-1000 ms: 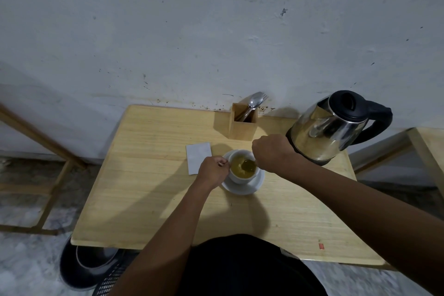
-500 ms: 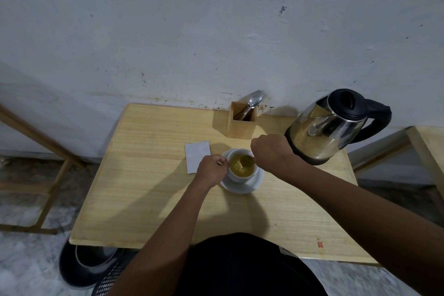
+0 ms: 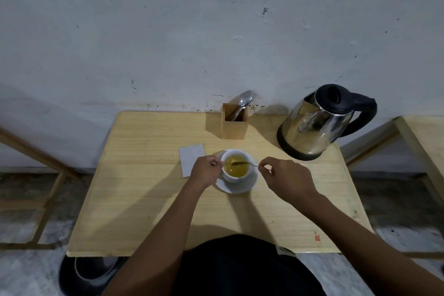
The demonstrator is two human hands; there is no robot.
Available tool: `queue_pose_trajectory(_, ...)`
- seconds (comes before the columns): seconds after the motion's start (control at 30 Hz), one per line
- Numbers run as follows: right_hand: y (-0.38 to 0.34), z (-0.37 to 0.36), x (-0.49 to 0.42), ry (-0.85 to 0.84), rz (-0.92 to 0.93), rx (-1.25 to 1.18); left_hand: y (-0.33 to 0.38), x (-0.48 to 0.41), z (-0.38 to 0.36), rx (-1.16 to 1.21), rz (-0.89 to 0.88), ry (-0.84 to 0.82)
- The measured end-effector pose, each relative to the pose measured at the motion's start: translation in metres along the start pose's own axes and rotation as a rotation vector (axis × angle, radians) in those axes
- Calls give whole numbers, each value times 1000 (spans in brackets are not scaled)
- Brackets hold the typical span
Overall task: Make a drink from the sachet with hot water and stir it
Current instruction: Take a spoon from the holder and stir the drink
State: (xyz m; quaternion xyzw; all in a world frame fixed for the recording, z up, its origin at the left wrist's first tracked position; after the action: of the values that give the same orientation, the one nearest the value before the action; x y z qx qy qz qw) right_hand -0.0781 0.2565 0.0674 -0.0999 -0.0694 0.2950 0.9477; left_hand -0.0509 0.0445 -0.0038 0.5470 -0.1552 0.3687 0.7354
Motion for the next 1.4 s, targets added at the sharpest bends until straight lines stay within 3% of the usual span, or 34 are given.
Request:
queue_pose_trajectory(0.17,7,-25,32,207,-173,-260,4,-1,-2,18,8,-22)
queue_pose_trajectory(0.3,1,-39,37,278,-237,-387,4,-1,-2,32,23,-8)
queue_pose_trajectory(0.8,-9,-53,42,357,-348,-493,5,2,-2,21,45,-12)
queue_pose_trajectory(1.17,-12,-55,46,380,-316,-513,6,3,-2,8,37,-3)
queue_pose_trajectory(1.4,2,-62,47,454,-392,-1044,6,3,-1,15,35,-12)
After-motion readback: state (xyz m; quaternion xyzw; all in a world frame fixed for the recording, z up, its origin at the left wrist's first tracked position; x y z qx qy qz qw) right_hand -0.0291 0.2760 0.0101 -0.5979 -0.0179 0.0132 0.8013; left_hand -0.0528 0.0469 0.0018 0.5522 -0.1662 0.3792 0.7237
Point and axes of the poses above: each hand's wrist, its own x-axis away from the middle knuckle, its own z-axis out of the back of the hand, y = z × x, the point moved 1 cm from there along -x, towards the middle knuckle, and after that the axes turned 13 degrees about z, right-handed, at the moved point
